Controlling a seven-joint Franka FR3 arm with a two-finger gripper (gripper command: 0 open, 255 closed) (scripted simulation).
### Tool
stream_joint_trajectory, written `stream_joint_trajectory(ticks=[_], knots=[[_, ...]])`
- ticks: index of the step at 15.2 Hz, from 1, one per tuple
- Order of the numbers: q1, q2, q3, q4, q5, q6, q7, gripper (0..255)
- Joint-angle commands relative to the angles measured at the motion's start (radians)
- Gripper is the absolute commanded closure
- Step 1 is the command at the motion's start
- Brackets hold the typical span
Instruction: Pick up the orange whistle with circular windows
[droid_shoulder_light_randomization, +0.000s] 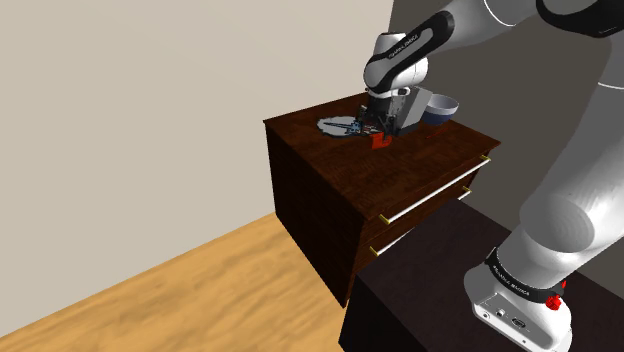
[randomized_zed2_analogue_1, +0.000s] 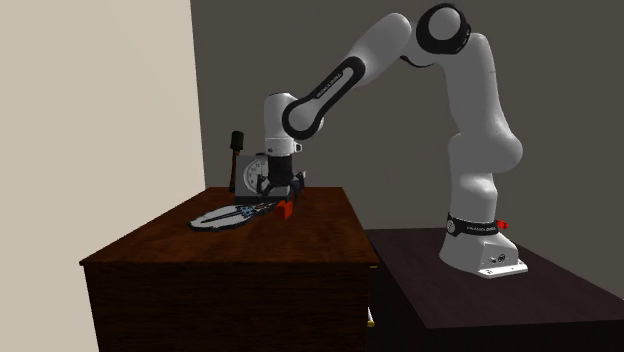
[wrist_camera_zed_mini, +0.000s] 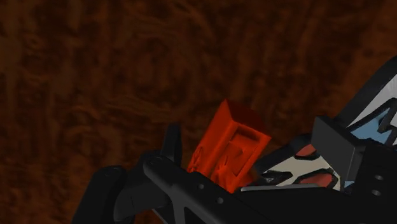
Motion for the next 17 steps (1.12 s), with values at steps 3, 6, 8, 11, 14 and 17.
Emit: stream_joint_trajectory(ticks=[3, 6, 8, 11, 14, 17], knots=[[0.000, 0.030, -0.001, -0.013, -0.002, 0.043, 0.002, 0], [0.001, 0.030, -0.001, -0.013, -0.002, 0.043, 0.003, 255], [0.001, 0.030, -0.001, -0.012, -0.002, 0.043, 0.003, 255], [0.001, 0.030, -0.001, -0.012, -0.002, 0.043, 0.003, 255], [0.000, 0.031, -0.001, -0.012, -0.002, 0.043, 0.002, 255], [0.000, 0.004, 0.000, -0.004, 0.000, 0.008, 0.001, 255]])
